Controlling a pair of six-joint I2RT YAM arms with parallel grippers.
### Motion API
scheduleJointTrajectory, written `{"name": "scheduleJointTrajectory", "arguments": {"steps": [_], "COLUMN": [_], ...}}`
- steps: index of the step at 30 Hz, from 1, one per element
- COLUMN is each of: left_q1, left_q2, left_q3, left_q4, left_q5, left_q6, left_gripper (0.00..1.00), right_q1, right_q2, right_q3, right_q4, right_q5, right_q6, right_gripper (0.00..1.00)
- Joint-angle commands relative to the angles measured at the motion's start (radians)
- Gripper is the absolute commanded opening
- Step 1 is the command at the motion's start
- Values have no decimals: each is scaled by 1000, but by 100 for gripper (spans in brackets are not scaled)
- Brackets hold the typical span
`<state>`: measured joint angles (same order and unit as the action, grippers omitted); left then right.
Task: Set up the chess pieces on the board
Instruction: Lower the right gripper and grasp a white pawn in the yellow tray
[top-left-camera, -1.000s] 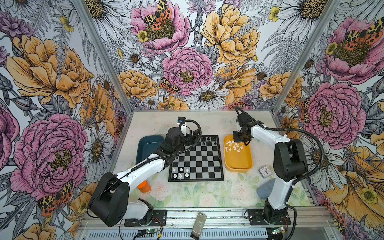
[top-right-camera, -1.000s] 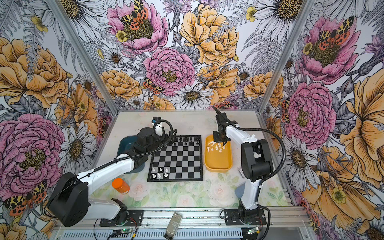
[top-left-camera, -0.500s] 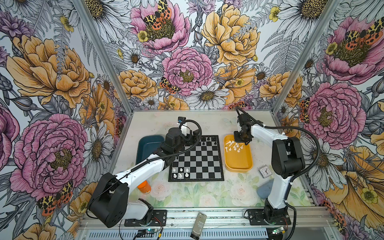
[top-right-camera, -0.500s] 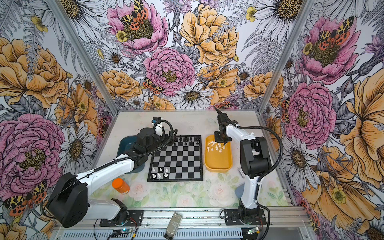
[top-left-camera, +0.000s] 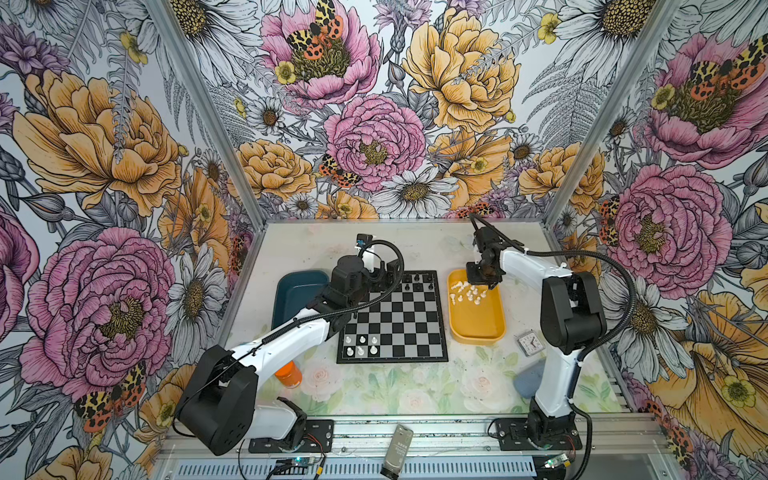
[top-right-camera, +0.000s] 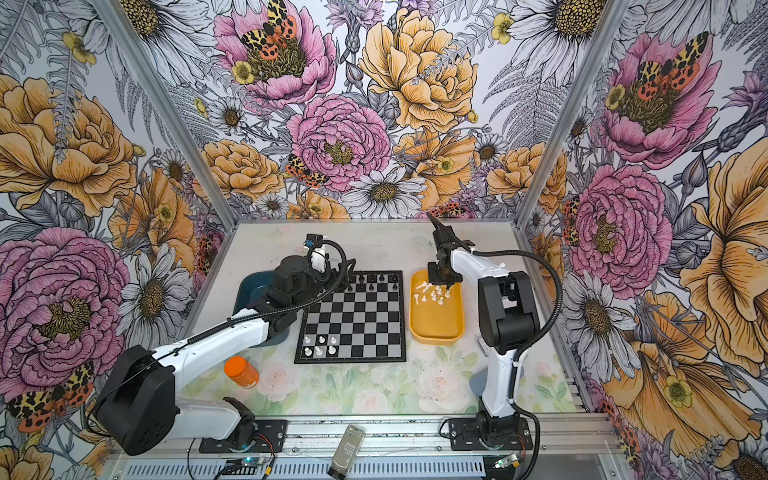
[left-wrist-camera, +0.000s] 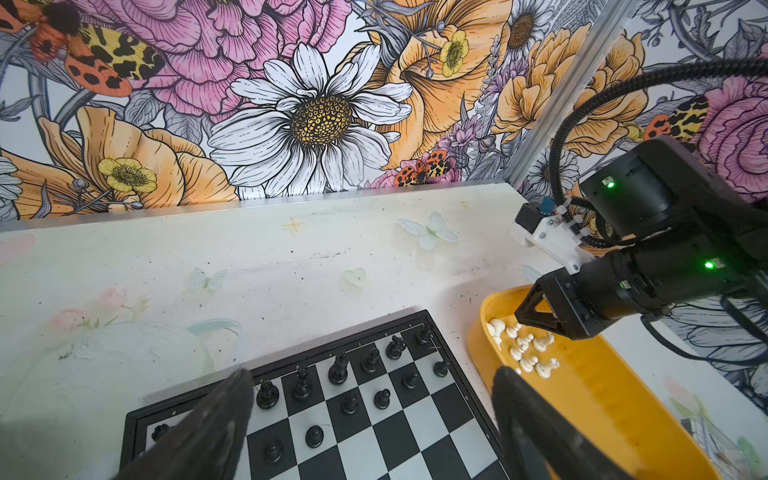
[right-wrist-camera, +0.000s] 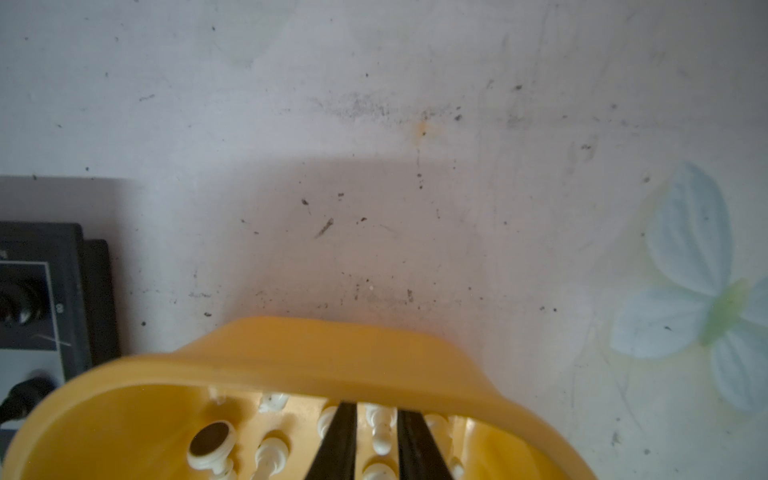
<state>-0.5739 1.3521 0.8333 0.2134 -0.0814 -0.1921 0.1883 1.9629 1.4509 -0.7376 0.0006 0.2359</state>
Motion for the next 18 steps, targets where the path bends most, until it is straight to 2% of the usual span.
{"name": "scheduleJointTrajectory", "arguments": {"steps": [1,18], "left_q1": [-11,-16], "left_q2": [-21,-19], "left_q3": [9,9], "left_q4": [12,12], "left_q5": [-8,-8], "left_q6": [13,17], "left_gripper": [91,91], "right_q1": [-3,-3], "right_q2": [30,51], "right_q3": [28,28], "right_q4": [0,0], "right_q5": [-15,-20], "right_q6": [3,7], "right_gripper": [20,19]}}
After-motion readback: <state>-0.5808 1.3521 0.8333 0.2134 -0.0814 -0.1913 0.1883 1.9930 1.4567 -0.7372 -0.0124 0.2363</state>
